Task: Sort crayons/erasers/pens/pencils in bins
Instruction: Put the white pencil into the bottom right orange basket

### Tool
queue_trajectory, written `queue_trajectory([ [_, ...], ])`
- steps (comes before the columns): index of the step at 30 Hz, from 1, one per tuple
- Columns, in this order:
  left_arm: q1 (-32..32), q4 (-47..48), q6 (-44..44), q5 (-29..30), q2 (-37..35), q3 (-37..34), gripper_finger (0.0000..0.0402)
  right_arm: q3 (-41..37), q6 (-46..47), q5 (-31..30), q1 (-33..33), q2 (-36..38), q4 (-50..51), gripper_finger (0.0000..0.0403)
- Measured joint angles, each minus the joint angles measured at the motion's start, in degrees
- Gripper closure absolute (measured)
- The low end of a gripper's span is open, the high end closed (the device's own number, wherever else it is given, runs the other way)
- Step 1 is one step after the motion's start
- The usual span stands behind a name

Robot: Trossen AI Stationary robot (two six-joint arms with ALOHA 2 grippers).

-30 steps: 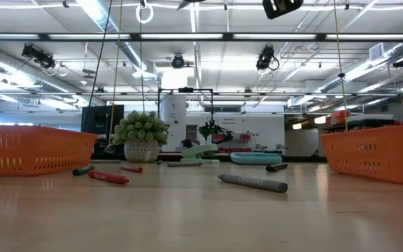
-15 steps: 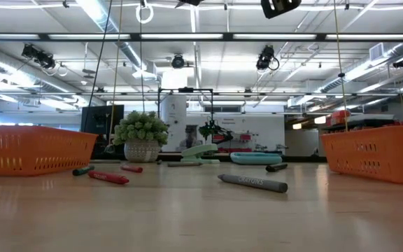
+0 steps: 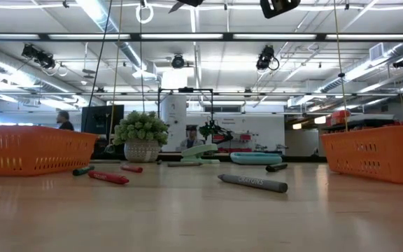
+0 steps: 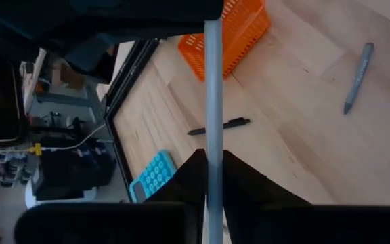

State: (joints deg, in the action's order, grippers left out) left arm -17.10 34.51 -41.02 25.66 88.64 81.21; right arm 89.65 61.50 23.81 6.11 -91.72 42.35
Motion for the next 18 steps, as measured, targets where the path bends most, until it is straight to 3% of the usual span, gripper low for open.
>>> queue_trajectory([
  [4,0.2,0.4,3.6,-1.9,0.0,0.0,0.0372,0.0,-2.2,-2.8,0.0,0.1,0.0,0.0349],
  [12,0.1,0.7,12.6,-8.8,0.0,0.0,0.0372,0.1,-4.3,-5.1,0.0,0.4,-0.1,0.0271],
  [18,0.7,0.9,26.7,-16.7,-0.1,0.0,0.0372,0.1,-8.7,-6.0,-1.0,3.4,1.4,0.0220],
])
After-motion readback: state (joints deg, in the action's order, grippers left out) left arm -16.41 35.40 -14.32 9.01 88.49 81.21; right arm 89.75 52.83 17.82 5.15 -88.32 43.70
